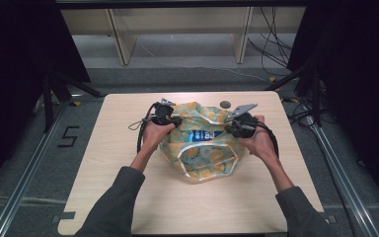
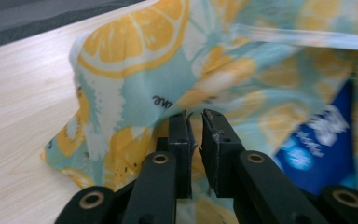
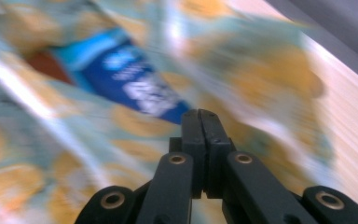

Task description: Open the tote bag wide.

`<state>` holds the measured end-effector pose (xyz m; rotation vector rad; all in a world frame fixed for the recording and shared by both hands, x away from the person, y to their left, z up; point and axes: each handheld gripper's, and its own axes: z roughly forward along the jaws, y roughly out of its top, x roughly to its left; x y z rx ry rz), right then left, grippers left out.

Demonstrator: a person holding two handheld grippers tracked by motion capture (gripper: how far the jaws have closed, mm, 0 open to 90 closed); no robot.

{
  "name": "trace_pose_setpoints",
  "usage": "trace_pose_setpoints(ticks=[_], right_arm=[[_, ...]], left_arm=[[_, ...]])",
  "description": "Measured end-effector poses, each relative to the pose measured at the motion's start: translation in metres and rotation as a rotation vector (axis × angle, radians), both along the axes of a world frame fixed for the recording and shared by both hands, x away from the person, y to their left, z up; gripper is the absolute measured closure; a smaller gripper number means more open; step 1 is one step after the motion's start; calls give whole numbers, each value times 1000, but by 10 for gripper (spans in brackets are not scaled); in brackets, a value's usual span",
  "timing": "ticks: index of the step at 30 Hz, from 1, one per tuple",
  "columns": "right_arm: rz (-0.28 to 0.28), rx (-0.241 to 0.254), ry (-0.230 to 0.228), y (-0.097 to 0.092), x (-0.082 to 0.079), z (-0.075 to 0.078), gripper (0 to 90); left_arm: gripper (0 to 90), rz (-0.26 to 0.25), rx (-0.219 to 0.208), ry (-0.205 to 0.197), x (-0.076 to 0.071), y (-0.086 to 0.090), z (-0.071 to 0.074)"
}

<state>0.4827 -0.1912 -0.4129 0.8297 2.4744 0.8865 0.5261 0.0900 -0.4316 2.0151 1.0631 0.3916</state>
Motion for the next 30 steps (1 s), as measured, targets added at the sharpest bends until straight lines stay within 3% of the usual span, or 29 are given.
trace_pose_setpoints(ticks=[2,6,8,10,13,15,17,20,22,26,28,30], right_arm=[[34,3,-20,13,-7,-3,900],[76,-29,8,35,-10,-12,900],[85,-47,22,45,-8,-18,900],[130,-68,61,54,-11,-24,900],[184,-106,107,63,-28,-30,900],[246,-127,141,65,-39,-35,900],[262,-156,172,65,-49,-46,900],[279,-173,217,64,-59,-63,900],[275,-159,230,63,-65,-65,900],[243,-45,119,54,-58,-33,900],[188,-28,49,48,-48,-14,900],[134,-29,30,45,-34,-6,900]], left_arm=[[795,-36,0,-22,-13,-1,8],[787,-131,14,-39,-41,-9,14],[788,-199,12,-8,-51,-17,7],[789,-251,16,34,-60,-23,-2],[793,-311,54,36,-72,-25,-15],[795,-313,53,55,-78,-25,-23],[798,-316,56,71,-83,-24,-30],[801,-314,46,64,-88,-22,-32],[800,-326,54,57,-91,-21,-30],[797,-298,51,34,-89,-20,-22],[799,-271,42,21,-80,-19,-18],[800,-254,50,25,-70,-21,-16]])
